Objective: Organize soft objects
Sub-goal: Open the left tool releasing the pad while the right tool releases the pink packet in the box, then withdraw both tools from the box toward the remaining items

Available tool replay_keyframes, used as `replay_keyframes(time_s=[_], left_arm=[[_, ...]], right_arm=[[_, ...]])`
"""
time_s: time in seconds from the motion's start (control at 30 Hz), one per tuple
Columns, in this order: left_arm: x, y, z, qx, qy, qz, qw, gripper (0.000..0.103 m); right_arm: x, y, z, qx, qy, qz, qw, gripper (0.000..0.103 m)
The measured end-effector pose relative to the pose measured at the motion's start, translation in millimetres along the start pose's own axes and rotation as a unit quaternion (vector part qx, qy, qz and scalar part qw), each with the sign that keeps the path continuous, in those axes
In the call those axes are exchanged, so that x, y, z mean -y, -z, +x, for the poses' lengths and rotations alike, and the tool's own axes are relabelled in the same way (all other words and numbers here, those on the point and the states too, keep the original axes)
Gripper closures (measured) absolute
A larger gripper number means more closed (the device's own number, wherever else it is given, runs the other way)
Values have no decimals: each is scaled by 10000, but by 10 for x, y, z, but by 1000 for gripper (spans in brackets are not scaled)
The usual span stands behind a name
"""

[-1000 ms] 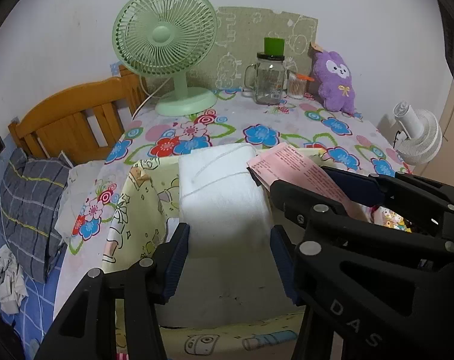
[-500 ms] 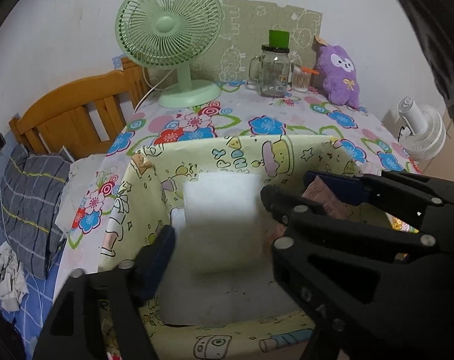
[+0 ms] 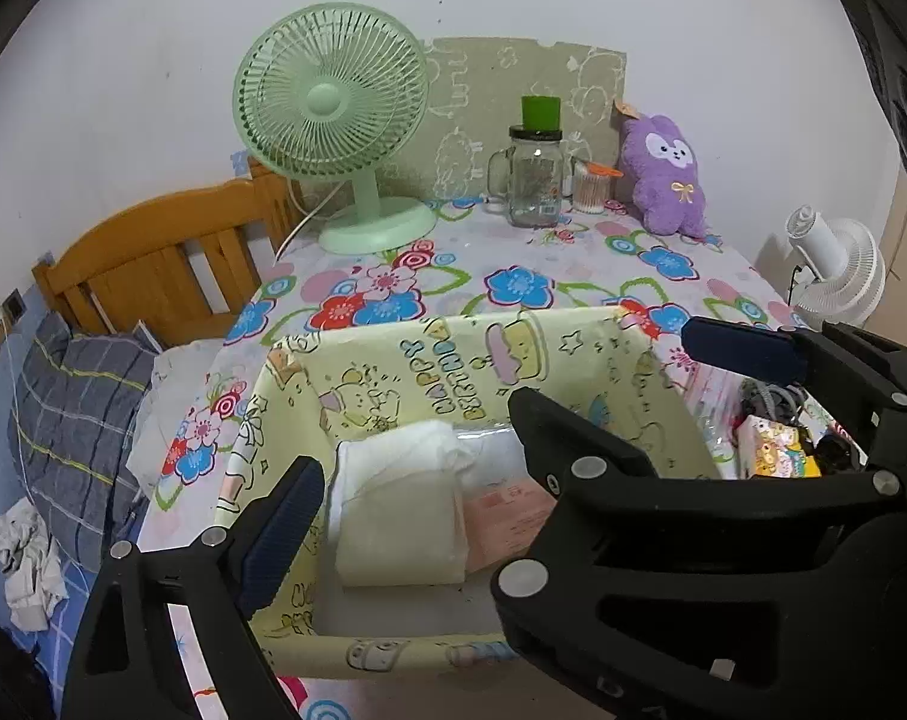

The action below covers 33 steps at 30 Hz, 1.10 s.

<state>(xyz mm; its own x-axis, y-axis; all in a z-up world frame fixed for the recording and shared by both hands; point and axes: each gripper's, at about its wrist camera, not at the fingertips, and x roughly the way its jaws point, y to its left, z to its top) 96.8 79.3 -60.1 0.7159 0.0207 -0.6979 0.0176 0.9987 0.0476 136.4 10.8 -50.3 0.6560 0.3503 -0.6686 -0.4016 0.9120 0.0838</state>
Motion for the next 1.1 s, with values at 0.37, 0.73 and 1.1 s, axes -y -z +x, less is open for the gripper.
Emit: replay_keyframes(time_s=[0.37, 0.73, 1.1], left_arm=[[252, -64, -156, 214, 92, 72, 9997, 10], [616, -122, -363, 531, 275, 246, 9979, 9], [975, -76, -492, 752, 483, 335, 9954, 7]], right_arm=[[197, 47, -303, 281, 235, 107, 9993, 16], [496, 132, -642, 559, 503, 367, 9965, 10], [787, 318, -943, 743, 792, 523, 9927, 8]])
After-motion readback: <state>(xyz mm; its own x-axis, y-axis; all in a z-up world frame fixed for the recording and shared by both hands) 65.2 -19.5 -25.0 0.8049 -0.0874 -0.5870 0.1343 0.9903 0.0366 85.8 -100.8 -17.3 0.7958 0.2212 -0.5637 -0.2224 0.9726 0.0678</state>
